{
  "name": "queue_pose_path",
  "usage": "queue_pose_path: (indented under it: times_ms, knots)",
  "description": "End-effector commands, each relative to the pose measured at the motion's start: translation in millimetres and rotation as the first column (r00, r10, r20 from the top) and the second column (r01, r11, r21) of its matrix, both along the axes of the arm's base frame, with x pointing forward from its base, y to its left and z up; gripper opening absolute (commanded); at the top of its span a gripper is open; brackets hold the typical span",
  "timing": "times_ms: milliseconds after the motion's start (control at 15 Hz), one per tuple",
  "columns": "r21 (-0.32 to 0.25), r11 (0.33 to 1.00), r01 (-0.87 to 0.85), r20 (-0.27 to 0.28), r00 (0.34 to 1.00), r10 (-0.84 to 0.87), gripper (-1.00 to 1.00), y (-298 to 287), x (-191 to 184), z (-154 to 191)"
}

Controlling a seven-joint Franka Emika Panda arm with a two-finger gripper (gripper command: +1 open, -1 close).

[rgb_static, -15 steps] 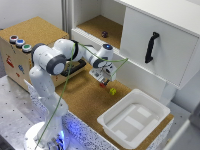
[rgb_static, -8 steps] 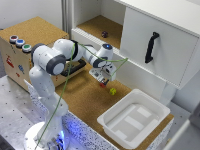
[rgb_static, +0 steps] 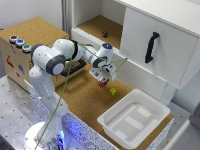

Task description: Grasp the handle of the drawer, then close it

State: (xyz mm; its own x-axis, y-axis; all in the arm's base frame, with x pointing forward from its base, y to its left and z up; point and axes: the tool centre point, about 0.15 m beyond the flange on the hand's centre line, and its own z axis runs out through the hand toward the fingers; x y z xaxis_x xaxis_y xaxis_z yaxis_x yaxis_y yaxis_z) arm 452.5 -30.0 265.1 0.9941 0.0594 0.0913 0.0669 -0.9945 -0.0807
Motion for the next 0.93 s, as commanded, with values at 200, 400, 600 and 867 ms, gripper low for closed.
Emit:
queue_pose_path:
  times_ms: [200, 400, 600, 867]
  knots:
    - [0.071, 0.991, -0.111, 0.033, 0.994, 0.109, 1.00, 2.3, -60.0, 33.0]
    - [0.069, 0.993, -0.095, 0.043, 0.995, 0.092, -1.00, 11.5, -73.5, 36.5]
    - [0.049, 0.997, -0.060, 0.047, 0.997, 0.058, -1.00, 38.3, -69.9, 31.9]
    - [0.009, 1.000, -0.028, 0.031, 0.999, 0.028, -1.00, 78.4, -60.2, 25.2]
